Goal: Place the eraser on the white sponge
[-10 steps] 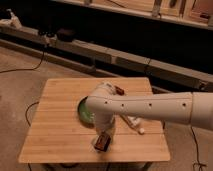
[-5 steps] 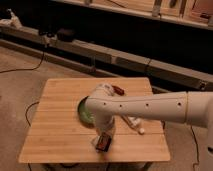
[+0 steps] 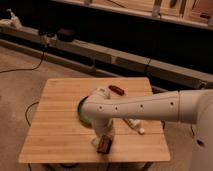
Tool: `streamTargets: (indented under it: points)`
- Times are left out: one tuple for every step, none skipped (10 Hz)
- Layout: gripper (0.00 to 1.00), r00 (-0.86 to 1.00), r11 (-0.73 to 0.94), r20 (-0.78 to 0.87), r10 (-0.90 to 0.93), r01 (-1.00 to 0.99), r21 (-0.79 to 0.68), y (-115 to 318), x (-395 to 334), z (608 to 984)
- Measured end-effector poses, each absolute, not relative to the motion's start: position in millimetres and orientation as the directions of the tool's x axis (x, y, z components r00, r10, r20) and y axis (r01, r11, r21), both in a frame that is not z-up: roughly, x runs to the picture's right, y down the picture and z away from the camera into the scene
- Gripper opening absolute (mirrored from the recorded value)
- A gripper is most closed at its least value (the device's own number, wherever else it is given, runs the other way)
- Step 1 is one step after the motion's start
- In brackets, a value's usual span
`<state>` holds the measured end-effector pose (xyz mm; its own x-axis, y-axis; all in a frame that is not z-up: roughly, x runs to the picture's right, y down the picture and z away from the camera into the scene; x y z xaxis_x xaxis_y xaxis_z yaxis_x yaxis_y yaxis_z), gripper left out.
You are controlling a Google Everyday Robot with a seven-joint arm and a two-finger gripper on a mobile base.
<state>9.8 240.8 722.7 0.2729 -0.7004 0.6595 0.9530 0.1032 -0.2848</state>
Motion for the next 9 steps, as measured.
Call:
streamTargets:
  points:
    - [0.79,0.256,0.091,0.656,-0.71,0.957,-0.275,242,9,725]
    - [0.8,0.236,0.08,0.652,-0.72,0.962,-0.26,242,8,729]
    - [0.8,0.219,0.08,0.645,-0.732,0.968,-0.237,242,5,734]
    - [0.8,0.205,0.085,0.637,-0.744,0.973,-0.214,238,1,740]
    - [0.8,0.195,0.088,0.631,-0.751,0.976,-0.197,235,-3,743]
    - [0.8,0.187,0.094,0.627,-0.756,0.979,-0.178,233,-8,746]
    - [0.8,0.185,0.103,0.623,-0.76,0.981,-0.166,231,-11,748]
    - [0.8,0.194,0.119,0.624,-0.757,0.98,-0.16,230,-13,747]
    - [0.8,0.202,0.13,0.625,-0.754,0.979,-0.16,229,-13,746]
